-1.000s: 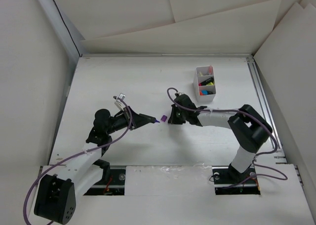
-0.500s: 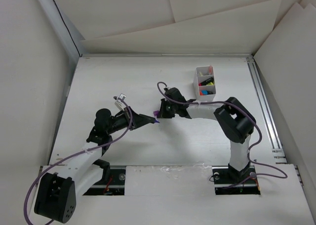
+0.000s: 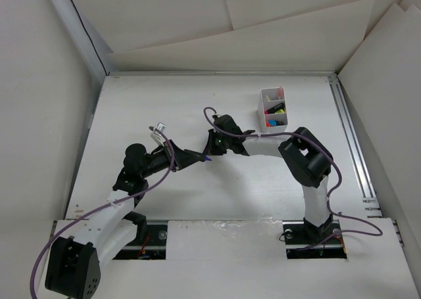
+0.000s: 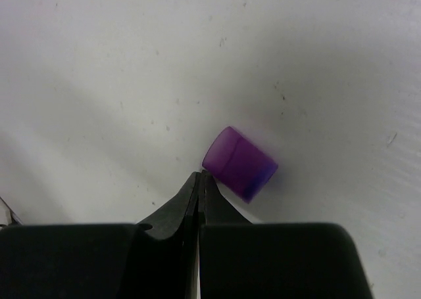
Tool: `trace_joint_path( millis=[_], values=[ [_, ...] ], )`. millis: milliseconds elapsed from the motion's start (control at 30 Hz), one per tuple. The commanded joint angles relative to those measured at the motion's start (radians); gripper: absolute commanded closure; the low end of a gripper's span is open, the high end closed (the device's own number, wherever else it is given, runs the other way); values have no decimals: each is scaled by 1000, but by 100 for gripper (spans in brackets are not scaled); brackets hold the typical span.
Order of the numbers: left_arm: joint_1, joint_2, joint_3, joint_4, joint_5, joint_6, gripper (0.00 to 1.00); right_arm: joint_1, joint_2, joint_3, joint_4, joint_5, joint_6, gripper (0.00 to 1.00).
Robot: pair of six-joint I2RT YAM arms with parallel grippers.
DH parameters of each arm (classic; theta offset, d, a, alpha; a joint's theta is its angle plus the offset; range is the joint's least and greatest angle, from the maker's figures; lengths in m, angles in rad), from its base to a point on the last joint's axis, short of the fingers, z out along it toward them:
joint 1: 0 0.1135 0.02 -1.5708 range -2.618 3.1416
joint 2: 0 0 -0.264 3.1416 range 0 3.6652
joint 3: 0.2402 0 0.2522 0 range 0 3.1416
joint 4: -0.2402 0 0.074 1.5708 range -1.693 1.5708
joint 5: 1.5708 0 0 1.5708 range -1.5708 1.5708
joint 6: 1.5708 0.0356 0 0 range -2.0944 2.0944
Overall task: Sort the stationery into containers
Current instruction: Move the pen cap to the center of the board.
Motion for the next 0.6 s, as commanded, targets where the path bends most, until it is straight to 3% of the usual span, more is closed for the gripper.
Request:
trace_joint_path(
  millis=[0,233,367,500,533,567],
  values=[
    [6,-8,34,25,0,20,92,-11,18,32,46,22,-2,100],
    [6,1,44,10,0,31,92,-20,7,68,46,7,8,100],
    [6,-25,44,-20,-9,31,92,-20,-95,16,46,-41,-2,98],
    [6,-34,64,-30,-21,40,92,-20,-236,-71,46,-5,-51,80],
    [6,-34,64,-30,-21,40,92,-20,-279,-85,46,8,-79,68],
    [6,-34,64,-21,-32,40,92,-20,-295,-96,37,27,-97,63]
  ],
)
